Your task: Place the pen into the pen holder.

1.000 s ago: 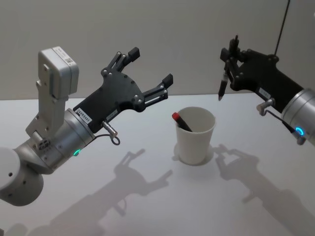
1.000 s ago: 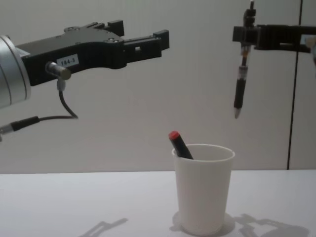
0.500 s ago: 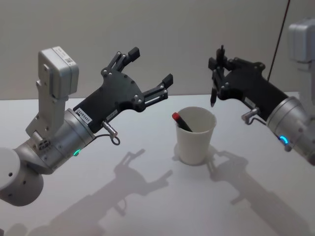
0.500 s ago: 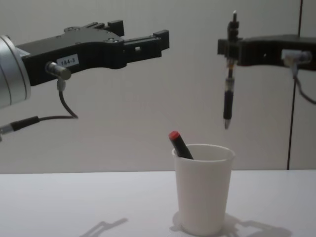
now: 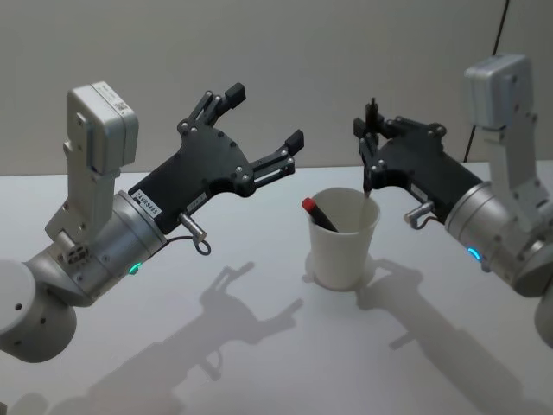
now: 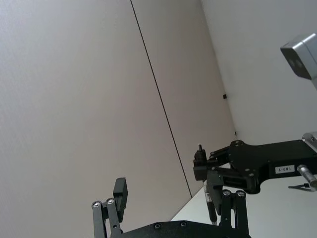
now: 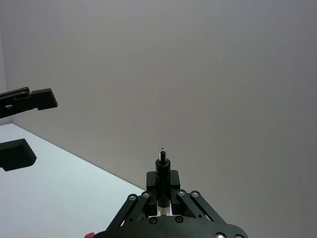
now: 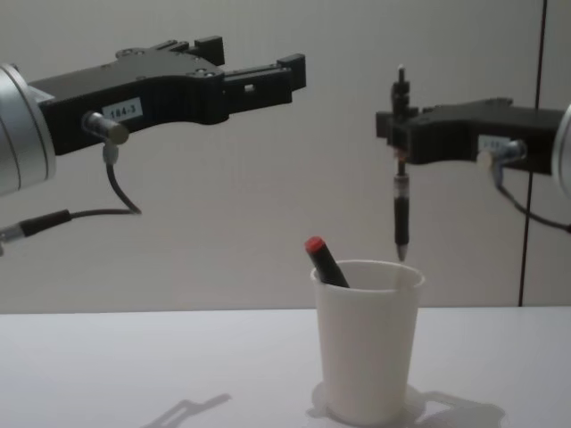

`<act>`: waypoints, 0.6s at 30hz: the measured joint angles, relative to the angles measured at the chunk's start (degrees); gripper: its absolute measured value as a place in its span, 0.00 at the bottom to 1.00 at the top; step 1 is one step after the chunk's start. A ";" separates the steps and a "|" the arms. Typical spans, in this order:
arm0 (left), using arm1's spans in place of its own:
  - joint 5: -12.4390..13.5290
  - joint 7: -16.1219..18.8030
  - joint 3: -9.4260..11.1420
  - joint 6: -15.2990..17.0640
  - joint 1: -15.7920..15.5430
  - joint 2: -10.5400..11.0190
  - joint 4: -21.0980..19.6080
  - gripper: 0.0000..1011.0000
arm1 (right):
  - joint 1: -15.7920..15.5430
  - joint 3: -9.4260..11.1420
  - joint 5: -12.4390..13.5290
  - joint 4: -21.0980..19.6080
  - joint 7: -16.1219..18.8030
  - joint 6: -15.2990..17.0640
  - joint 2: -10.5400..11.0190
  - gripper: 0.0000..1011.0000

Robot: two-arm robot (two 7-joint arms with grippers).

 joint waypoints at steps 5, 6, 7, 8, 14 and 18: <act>0.00 0.00 0.00 0.00 0.00 0.00 0.00 0.99 | 0.16 -0.61 -0.77 1.24 0.74 -0.22 -0.74 0.13; 0.00 0.00 0.00 0.00 0.00 0.00 0.00 0.99 | 0.18 -0.68 -0.84 1.40 0.94 -0.22 -0.85 0.13; 0.00 0.00 0.00 0.00 0.00 0.00 0.00 0.99 | 0.19 -0.77 -0.86 1.56 1.09 -0.22 -0.96 0.13; 0.00 0.00 0.00 0.00 0.00 0.00 0.00 0.99 | 0.21 -0.93 -0.89 1.84 1.42 -0.21 -1.16 0.13; 0.00 0.00 0.00 0.00 0.00 0.00 0.00 0.99 | 0.27 -1.47 -0.83 2.85 2.72 0.26 -1.88 0.13; 0.00 0.00 0.00 0.00 0.00 0.00 0.00 0.99 | 0.30 -1.75 -0.82 3.43 3.10 0.66 -2.23 0.13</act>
